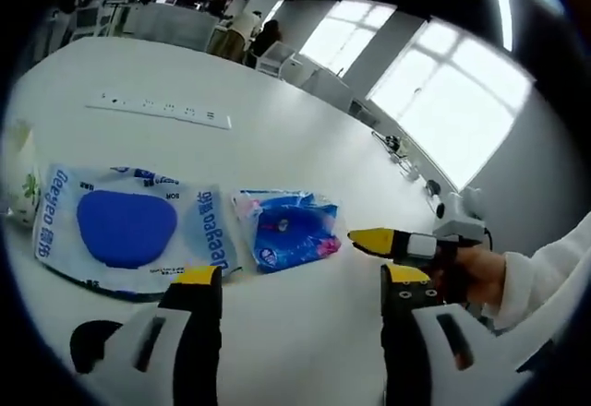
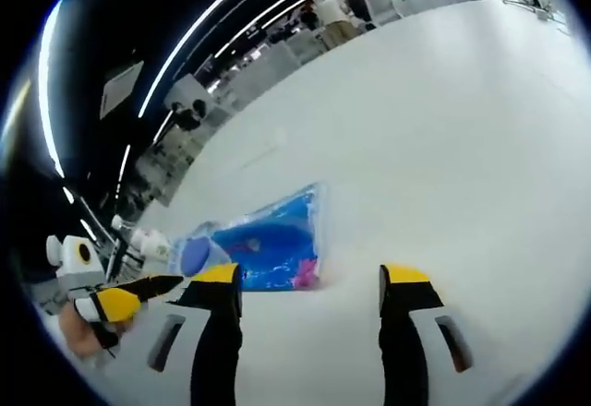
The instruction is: Arrange the tabletop items into an orderly group along one side of the table until the central work area is clear of visible clutter.
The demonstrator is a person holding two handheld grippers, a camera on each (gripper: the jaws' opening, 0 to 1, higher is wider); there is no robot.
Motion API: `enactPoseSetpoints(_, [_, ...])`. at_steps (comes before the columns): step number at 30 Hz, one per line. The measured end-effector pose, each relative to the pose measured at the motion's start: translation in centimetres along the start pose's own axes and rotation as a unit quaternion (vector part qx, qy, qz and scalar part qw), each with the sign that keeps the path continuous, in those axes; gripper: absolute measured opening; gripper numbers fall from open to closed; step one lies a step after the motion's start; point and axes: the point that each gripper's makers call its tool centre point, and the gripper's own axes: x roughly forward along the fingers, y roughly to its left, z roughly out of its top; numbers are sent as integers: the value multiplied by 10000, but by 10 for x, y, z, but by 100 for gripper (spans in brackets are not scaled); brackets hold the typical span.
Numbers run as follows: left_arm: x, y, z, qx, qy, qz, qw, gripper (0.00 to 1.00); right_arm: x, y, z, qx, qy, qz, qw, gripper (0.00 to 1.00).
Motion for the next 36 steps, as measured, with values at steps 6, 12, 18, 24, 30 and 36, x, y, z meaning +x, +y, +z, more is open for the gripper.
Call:
enactPoseSetpoints(6, [-15, 10, 7, 16, -287, 345, 9990, 100, -15, 23, 1, -365, -248, 274, 9986, 75])
enactPoseSetpoints(12, [-28, 12, 3, -34, -333, 372, 9987, 99, -27, 30, -9, -386, -234, 347, 9984, 76])
enactPoseSetpoints(18, [-42, 12, 1, 99, -408, 445, 9981, 100, -40, 31, -14, -456, -235, 289, 9983, 75])
enactPoseSetpoints(24, [-51, 13, -6, 80, -393, 481, 9980, 100, -52, 33, -17, -422, -325, 294, 9981, 76])
enactPoseSetpoints(30, [-61, 11, -12, 109, -379, 525, 9978, 100, -61, 35, -26, -320, -316, 334, 9984, 75])
enactPoseSetpoints(36, [-74, 16, -25, 62, -364, 628, 9973, 100, -65, 35, -41, -257, -215, 337, 9989, 74])
